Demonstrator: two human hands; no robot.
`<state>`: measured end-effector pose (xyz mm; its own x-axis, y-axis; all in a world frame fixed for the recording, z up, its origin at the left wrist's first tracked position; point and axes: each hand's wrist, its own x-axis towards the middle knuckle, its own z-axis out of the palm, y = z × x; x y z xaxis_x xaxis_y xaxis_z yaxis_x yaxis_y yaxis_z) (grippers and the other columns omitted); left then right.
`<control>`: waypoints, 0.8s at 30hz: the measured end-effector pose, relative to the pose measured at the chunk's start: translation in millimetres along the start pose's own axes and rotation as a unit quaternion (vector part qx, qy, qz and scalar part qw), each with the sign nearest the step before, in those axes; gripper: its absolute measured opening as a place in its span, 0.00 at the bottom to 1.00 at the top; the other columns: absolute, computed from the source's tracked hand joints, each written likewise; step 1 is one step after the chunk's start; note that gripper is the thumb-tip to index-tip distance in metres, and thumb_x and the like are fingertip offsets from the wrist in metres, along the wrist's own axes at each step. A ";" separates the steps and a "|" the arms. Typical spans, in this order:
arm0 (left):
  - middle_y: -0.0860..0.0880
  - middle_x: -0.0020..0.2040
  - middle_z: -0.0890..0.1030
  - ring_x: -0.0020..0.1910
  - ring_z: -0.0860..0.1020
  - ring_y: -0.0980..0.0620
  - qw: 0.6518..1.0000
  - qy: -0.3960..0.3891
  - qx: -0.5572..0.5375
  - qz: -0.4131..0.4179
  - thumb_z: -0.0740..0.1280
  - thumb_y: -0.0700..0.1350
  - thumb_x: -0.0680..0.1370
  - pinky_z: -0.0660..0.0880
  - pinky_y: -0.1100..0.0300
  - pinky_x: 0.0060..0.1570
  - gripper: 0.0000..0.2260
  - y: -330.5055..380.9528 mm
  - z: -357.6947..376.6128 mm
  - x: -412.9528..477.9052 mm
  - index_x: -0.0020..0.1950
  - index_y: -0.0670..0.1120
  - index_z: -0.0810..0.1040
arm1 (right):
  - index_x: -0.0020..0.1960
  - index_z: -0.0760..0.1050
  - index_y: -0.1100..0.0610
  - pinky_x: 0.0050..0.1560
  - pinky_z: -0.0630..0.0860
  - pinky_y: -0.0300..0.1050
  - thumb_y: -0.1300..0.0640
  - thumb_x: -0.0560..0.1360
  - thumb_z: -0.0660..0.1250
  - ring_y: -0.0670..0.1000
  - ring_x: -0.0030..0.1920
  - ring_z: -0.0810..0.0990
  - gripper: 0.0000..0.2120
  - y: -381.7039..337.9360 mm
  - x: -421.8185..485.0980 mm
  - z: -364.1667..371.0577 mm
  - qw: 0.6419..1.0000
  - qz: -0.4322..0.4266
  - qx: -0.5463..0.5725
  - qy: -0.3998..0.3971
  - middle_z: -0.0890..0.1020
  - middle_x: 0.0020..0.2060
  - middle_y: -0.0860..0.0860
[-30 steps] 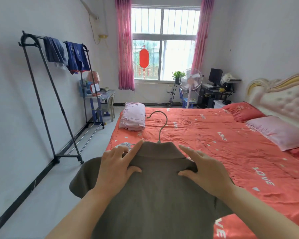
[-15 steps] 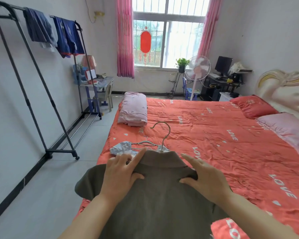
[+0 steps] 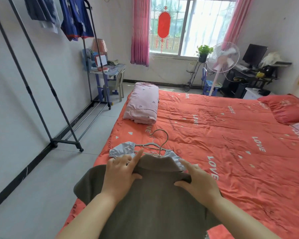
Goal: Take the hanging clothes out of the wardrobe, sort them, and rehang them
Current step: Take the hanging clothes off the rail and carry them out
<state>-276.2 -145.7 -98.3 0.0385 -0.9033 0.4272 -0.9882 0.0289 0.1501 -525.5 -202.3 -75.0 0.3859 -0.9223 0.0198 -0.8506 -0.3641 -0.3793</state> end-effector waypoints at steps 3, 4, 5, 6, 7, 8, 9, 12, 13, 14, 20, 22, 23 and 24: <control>0.42 0.72 0.64 0.69 0.66 0.43 0.985 -0.116 0.082 -0.096 0.71 0.59 0.69 0.62 0.45 0.64 0.44 7.6 23.3 44.3 0.76 0.56 0.48 | 0.76 0.51 0.47 0.61 0.66 0.43 0.38 0.74 0.61 0.51 0.66 0.66 0.35 15.9 59.6 21.0 0.997 0.054 -0.050 -0.002 0.68 0.67 0.48; 0.44 0.76 0.54 0.73 0.56 0.43 0.977 -0.152 0.092 -0.115 0.65 0.60 0.74 0.55 0.46 0.69 0.40 9.6 33.6 53.8 0.76 0.57 0.43 | 0.76 0.49 0.49 0.63 0.64 0.44 0.38 0.75 0.61 0.52 0.66 0.65 0.37 19.0 75.8 28.8 0.994 0.059 -0.087 -0.016 0.68 0.67 0.50; 0.45 0.77 0.48 0.75 0.50 0.44 0.970 -0.185 0.091 -0.130 0.62 0.60 0.76 0.51 0.47 0.71 0.38 12.1 42.9 59.9 0.76 0.57 0.40 | 0.76 0.47 0.50 0.64 0.63 0.45 0.38 0.75 0.61 0.53 0.67 0.65 0.38 21.7 88.5 37.6 0.991 0.056 -0.118 -0.042 0.67 0.67 0.52; 0.45 0.77 0.46 0.75 0.47 0.44 0.965 -0.206 0.089 -0.137 0.61 0.60 0.77 0.49 0.47 0.71 0.37 13.6 53.1 62.9 0.76 0.57 0.40 | 0.76 0.47 0.50 0.64 0.63 0.46 0.39 0.74 0.62 0.54 0.67 0.65 0.38 24.3 97.6 47.5 0.988 0.052 -0.132 -0.068 0.66 0.67 0.52; 0.45 0.77 0.46 0.75 0.47 0.44 0.964 -0.211 0.090 -0.136 0.61 0.60 0.77 0.48 0.47 0.71 0.36 13.9 62.3 63.4 0.76 0.57 0.40 | 0.76 0.49 0.50 0.64 0.63 0.47 0.40 0.74 0.64 0.54 0.68 0.65 0.38 27.2 103.1 58.4 0.986 0.051 -0.131 -0.090 0.66 0.68 0.53; 0.45 0.77 0.46 0.75 0.47 0.44 0.963 -0.217 0.084 -0.137 0.61 0.59 0.77 0.48 0.47 0.71 0.36 12.3 71.5 60.6 0.76 0.57 0.41 | 0.75 0.50 0.50 0.64 0.64 0.47 0.42 0.74 0.65 0.54 0.68 0.65 0.37 30.8 104.4 69.3 0.985 0.054 -0.120 -0.108 0.66 0.68 0.53; 0.45 0.77 0.46 0.75 0.48 0.45 0.960 -0.227 0.078 -0.142 0.62 0.58 0.77 0.48 0.47 0.71 0.36 11.3 77.1 57.4 0.76 0.57 0.42 | 0.75 0.52 0.50 0.64 0.65 0.47 0.43 0.74 0.65 0.55 0.68 0.65 0.36 33.6 102.2 79.0 0.985 0.053 -0.113 -0.123 0.66 0.68 0.53; 0.46 0.76 0.50 0.73 0.51 0.46 0.950 -0.258 0.090 -0.149 0.62 0.57 0.77 0.49 0.49 0.70 0.35 9.3 88.1 41.0 0.76 0.56 0.44 | 0.73 0.56 0.50 0.64 0.65 0.47 0.44 0.75 0.64 0.55 0.67 0.66 0.32 44.0 87.5 101.1 0.978 0.032 -0.125 -0.165 0.67 0.67 0.52; 0.47 0.75 0.51 0.73 0.52 0.46 0.947 -0.266 0.092 -0.152 0.62 0.57 0.77 0.50 0.49 0.70 0.35 9.9 89.5 36.3 0.76 0.56 0.44 | 0.73 0.57 0.51 0.64 0.64 0.47 0.45 0.75 0.64 0.55 0.66 0.66 0.30 46.3 83.1 104.1 0.976 0.025 -0.128 -0.174 0.67 0.66 0.52; 0.47 0.75 0.53 0.72 0.53 0.46 0.945 -0.272 0.092 -0.155 0.62 0.57 0.77 0.51 0.50 0.70 0.35 10.1 89.9 32.2 0.77 0.55 0.44 | 0.73 0.57 0.51 0.65 0.63 0.46 0.45 0.76 0.63 0.55 0.66 0.66 0.30 47.9 80.0 105.4 0.975 0.020 -0.129 -0.179 0.67 0.66 0.52; 0.47 0.74 0.55 0.72 0.55 0.47 0.942 -0.269 0.099 -0.173 0.62 0.57 0.77 0.52 0.49 0.70 0.30 11.8 68.5 28.5 0.76 0.54 0.52 | 0.71 0.60 0.52 0.64 0.66 0.47 0.47 0.76 0.64 0.55 0.66 0.66 0.27 31.5 81.4 84.2 0.977 -0.020 -0.126 -0.170 0.67 0.65 0.52; 0.48 0.74 0.57 0.71 0.56 0.47 0.946 -0.253 0.103 -0.174 0.62 0.57 0.77 0.53 0.50 0.70 0.30 10.4 51.0 29.9 0.75 0.54 0.53 | 0.69 0.62 0.52 0.63 0.66 0.47 0.48 0.75 0.64 0.55 0.65 0.67 0.24 17.0 85.1 72.6 0.978 -0.042 -0.126 -0.158 0.68 0.64 0.52; 0.48 0.73 0.58 0.71 0.57 0.47 0.948 -0.245 0.103 -0.175 0.62 0.56 0.77 0.53 0.50 0.70 0.29 9.3 40.6 29.6 0.75 0.54 0.54 | 0.69 0.62 0.52 0.63 0.66 0.47 0.49 0.75 0.64 0.55 0.65 0.67 0.24 8.1 86.6 66.8 0.979 -0.055 -0.125 -0.152 0.69 0.63 0.52; 0.48 0.73 0.59 0.70 0.58 0.47 0.949 -0.238 0.103 -0.179 0.62 0.56 0.77 0.53 0.49 0.70 0.28 7.8 29.0 28.3 0.75 0.54 0.56 | 0.69 0.62 0.52 0.63 0.66 0.47 0.49 0.75 0.64 0.55 0.65 0.67 0.24 -1.6 87.7 61.3 0.979 -0.070 -0.125 -0.147 0.69 0.63 0.52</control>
<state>-287.1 -183.4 -110.9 0.3546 -0.9319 -0.0766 -0.9342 -0.3565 0.0118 -468.5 -274.7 -129.4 0.5592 -0.7975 -0.2265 -0.8290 -0.5379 -0.1529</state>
